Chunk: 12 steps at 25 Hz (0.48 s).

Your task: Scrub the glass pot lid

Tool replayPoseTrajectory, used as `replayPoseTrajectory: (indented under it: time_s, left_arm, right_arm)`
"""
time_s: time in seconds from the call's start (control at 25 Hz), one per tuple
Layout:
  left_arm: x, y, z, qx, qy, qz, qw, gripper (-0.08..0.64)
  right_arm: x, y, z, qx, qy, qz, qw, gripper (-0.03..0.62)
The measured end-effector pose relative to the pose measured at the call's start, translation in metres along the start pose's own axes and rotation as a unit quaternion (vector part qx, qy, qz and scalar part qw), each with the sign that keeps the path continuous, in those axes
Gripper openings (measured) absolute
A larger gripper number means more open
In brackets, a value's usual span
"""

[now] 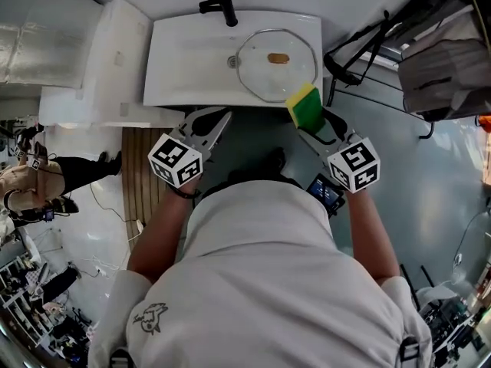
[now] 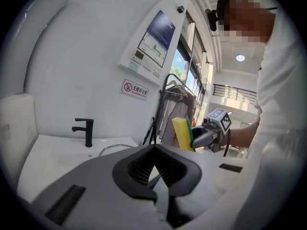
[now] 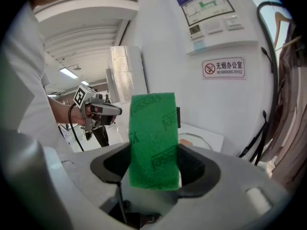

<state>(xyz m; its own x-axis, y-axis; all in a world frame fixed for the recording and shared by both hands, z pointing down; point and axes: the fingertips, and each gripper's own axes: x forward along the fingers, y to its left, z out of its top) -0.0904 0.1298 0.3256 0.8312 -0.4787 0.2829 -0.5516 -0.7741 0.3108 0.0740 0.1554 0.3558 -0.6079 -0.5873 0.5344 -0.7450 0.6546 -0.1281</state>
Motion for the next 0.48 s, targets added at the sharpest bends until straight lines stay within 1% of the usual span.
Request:
replayPoseTrajectory:
  time_s: [0.28, 0.4, 0.48]
  left_arm:
    - [-0.086, -0.036, 0.003, 0.022, -0.032, -0.050, 0.9980, -0.002]
    - [-0.126, -0.050, -0.007, 0.040, -0.042, -0.061, 0.9965, -0.002]
    - [-0.150, -0.059, -0.013, 0.043, -0.050, -0.068, 0.9955, -0.002]
  right_arm:
    - [0.001, 0.099, 0.007, -0.017, -0.012, -0.023, 1.000, 0.296]
    - [-0.001, 0.146, 0.008, -0.025, -0.021, -0.036, 0.999, 0.296]
    - [-0.005, 0.174, 0.006, -0.031, -0.026, -0.043, 0.998, 0.295]
